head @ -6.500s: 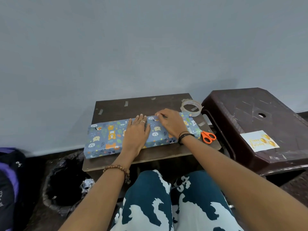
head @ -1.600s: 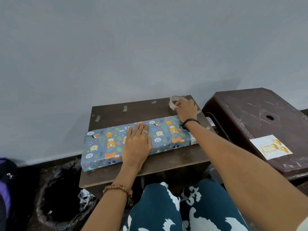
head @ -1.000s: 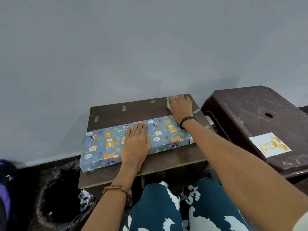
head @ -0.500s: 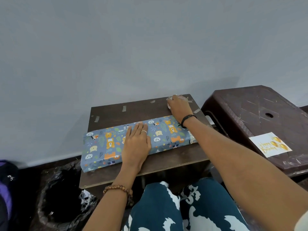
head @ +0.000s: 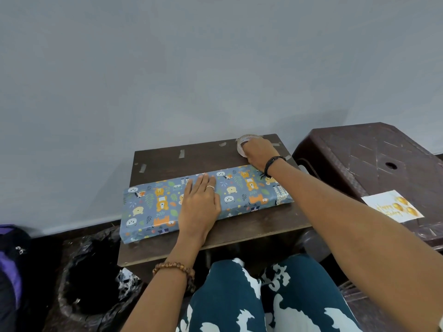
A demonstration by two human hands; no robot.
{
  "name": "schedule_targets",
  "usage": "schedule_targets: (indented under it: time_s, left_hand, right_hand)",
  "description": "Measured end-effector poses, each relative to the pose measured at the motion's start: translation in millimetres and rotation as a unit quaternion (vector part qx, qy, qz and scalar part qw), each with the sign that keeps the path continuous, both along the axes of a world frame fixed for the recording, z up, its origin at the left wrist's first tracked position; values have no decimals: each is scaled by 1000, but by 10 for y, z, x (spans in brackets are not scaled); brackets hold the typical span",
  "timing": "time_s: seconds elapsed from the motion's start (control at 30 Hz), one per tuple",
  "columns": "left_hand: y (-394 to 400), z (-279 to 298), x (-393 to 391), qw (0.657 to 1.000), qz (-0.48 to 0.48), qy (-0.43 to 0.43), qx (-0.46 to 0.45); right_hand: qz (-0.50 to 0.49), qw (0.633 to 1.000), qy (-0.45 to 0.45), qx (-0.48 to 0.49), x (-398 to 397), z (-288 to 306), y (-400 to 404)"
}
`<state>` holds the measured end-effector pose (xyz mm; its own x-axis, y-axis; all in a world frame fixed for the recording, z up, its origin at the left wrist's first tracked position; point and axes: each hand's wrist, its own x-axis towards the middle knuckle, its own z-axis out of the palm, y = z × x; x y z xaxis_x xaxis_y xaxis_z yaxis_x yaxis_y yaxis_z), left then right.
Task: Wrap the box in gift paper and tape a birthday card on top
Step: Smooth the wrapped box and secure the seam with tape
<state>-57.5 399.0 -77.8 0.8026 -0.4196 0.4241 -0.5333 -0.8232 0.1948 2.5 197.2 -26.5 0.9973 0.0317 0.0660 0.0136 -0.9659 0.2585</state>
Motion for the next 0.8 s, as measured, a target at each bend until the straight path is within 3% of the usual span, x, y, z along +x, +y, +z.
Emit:
schedule_targets:
  time_s: [0.23,0.4,0.47,0.53,0.63,0.7,0.8]
  left_hand:
    - [3,-8,-21,1000,-6,-2,-4]
    - [-11,-19,-15,1000,-3,-17,-20]
    - [-9,-29,-21,999,0,-21,-24]
    - [-10,-27,-8,999,2,-17,-28]
    - [-15,5,-18,1000,0,-5,-26]
    - [-20,9,-31,999,4,8,-37]
    - [-4,7,-50,998,4,38,-54]
  right_hand:
    - [17,999,21,-22,-3,21,28]
    - [20,999,23,21,-61,7,40]
    - [-1,998,1,68,-87,-8,20]
    - [-38,981,-47,184,-103,-13,37]
    - [-32,908,-92,407,-96,48,148]
    - [7,877,-6,480,-141,139,287]
    - [49,880,111,458,-167,134,446]
